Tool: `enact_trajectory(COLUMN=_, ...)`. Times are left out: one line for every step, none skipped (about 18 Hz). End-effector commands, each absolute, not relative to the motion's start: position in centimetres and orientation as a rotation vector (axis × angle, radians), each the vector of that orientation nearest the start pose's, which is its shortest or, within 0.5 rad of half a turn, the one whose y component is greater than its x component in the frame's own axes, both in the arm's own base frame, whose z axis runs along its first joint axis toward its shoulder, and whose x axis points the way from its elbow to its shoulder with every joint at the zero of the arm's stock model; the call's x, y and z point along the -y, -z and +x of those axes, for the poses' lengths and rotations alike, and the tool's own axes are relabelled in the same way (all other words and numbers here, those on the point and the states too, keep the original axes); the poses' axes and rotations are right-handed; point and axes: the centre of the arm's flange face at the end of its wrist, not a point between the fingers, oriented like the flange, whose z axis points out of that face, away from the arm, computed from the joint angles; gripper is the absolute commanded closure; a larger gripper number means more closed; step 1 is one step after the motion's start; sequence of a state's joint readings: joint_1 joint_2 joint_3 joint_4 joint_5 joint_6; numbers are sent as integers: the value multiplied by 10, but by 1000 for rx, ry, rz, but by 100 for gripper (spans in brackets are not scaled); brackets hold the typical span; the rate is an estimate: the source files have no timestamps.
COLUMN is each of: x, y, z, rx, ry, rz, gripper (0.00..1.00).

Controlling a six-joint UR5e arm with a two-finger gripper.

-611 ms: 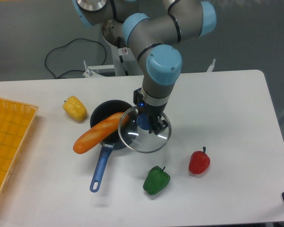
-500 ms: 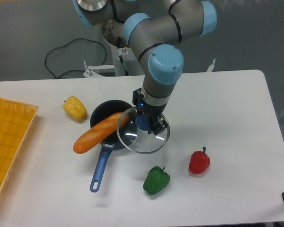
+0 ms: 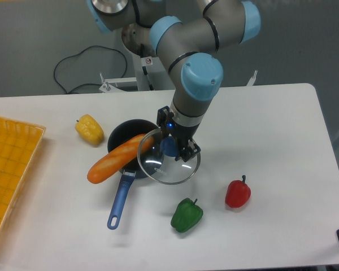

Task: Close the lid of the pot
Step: 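Carry the glass lid by its knob toward the saucepan rim, then lower the glass lid onto the saucepan over the bread loaf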

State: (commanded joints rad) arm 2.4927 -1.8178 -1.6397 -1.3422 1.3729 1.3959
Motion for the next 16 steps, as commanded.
enact_trajectory(x=-465, y=-347, z=-357, rx=-693, ry=239, rz=-2905, gripper=51)
enact_trajectory(x=-465, y=-347, z=-355, rx=-697, ry=239, rz=-2904, gripper=51)
enact_trajectory(x=-464, y=-347, z=-356, rx=-695, ry=239, rz=-2904, gripper=51)
enact_trajectory(x=-463, y=-347, z=-356, rx=-693, ry=238, rz=-2904, gripper=51)
enact_trajectory(x=-463, y=-347, z=-356, rx=-693, ry=238, rz=-2904, gripper=51)
enact_trajectory(x=-462, y=-348, z=-354, rx=-696, ry=236, rz=-2905, gripper=51)
enact_trajectory(x=-460, y=-349, z=-351, rx=-695, ry=234, rz=-2903, gripper=51)
enact_trajectory(x=-459, y=-348, z=-349, rx=-695, ry=236, rz=-2903, gripper=51)
enact_trajectory(x=-459, y=-349, z=-347, rx=-698, ry=226, rz=-2901, gripper=51)
enact_trajectory(x=-458, y=-353, z=-346, rx=-701, ry=209, rz=-2896, gripper=51)
enact_trajectory(x=-457, y=-352, z=-344, rx=-701, ry=211, rz=-2897, gripper=51)
enact_trajectory(x=-455, y=-350, z=-341, rx=-701, ry=217, rz=-2898, gripper=51)
enact_trajectory(x=-452, y=-352, z=-336, rx=-703, ry=216, rz=-2896, gripper=51)
enact_trajectory(x=-450, y=-352, z=-330, rx=-706, ry=221, rz=-2891, gripper=51)
enact_trajectory(x=-448, y=-351, z=-324, rx=-705, ry=230, rz=-2890, gripper=51)
enact_trajectory(x=-447, y=-349, z=-317, rx=-703, ry=236, rz=-2893, gripper=51)
